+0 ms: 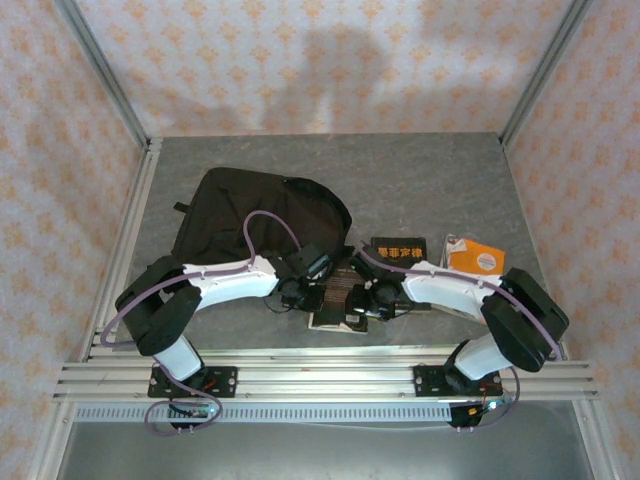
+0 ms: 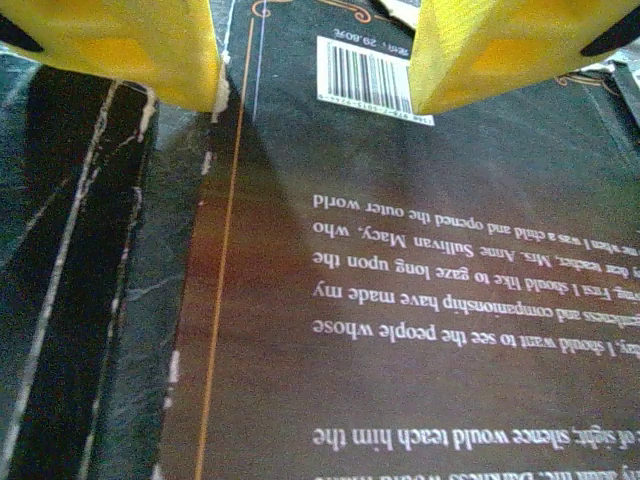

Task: Pack the student bag
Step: Pick up the book from the bottom-center of the table.

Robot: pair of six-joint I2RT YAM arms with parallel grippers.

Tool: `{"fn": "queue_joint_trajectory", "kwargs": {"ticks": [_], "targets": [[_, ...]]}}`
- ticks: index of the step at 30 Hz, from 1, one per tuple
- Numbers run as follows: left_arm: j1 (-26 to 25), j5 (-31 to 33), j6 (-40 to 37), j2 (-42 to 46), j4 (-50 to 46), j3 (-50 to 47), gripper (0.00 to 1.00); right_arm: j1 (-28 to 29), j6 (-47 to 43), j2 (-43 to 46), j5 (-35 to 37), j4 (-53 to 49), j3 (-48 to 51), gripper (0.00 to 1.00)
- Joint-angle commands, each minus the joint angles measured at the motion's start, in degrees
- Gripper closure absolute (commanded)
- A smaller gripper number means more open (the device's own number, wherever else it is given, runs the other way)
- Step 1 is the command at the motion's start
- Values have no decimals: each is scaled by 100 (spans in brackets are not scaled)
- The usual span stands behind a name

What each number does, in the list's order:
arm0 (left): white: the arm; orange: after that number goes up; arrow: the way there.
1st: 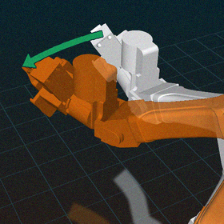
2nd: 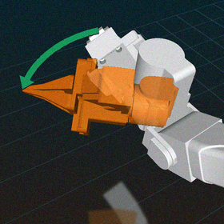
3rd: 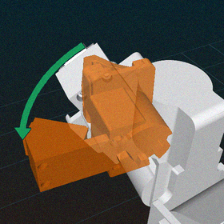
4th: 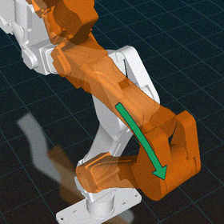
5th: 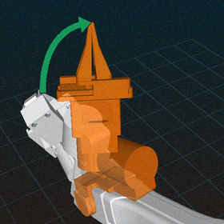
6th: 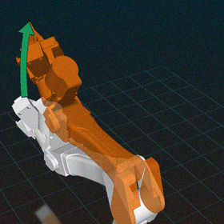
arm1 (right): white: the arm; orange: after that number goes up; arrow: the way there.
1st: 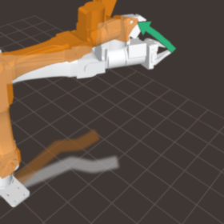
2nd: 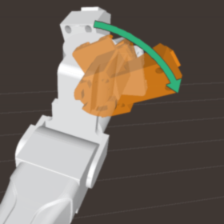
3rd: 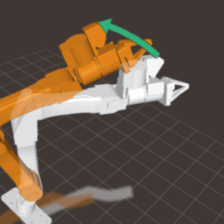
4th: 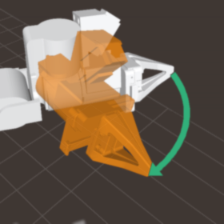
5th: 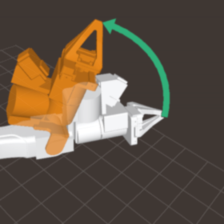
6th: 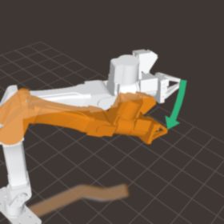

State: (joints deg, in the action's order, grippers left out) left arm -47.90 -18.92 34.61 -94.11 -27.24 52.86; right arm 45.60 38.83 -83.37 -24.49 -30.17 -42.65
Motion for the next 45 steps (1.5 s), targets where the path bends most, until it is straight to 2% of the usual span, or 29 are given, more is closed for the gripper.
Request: {"fn": "queue_joint_trajectory", "kwargs": {"ticks": [1, 5, 13, 19, 25, 32, 37, 40, 45], "targets": [[-71, -150, -31, -82, 176, -141, 91, 43, -321, 341, -255, 440, -424, 48], [-75, -169, -42, -43, 208, -149, 93, 6, -493, 852, -629, 650, -532, 48], [-73, -231, -68, 122, 263, -276, 93, -69, -370, 1263, -1260, 1182, -214, 50], [-74, -386, -25, 77, 422, -394, 93, -243, 72, 1173, -1763, 2261, 399, 50], [-92, -393, -7, 40, 492, -493, 94, -344, 262, 838, -1473, 2900, 821, 50], [-128, -377, -31, -7, 482, -529, 94, -383, 356, 673, -754, 3036, 1013, 53], [-144, -386, -57, -103, 501, -535, 94, -430, 529, 536, -862, 3407, 947, 54], [-161, -352, -101, -143, 454, -501, 95, -430, 238, 442, -674, 2868, 600, 54], [-159, -243, -135, -53, 382, -556, 95, -430, -631, 172, 655, 764, -215, 45]]}}
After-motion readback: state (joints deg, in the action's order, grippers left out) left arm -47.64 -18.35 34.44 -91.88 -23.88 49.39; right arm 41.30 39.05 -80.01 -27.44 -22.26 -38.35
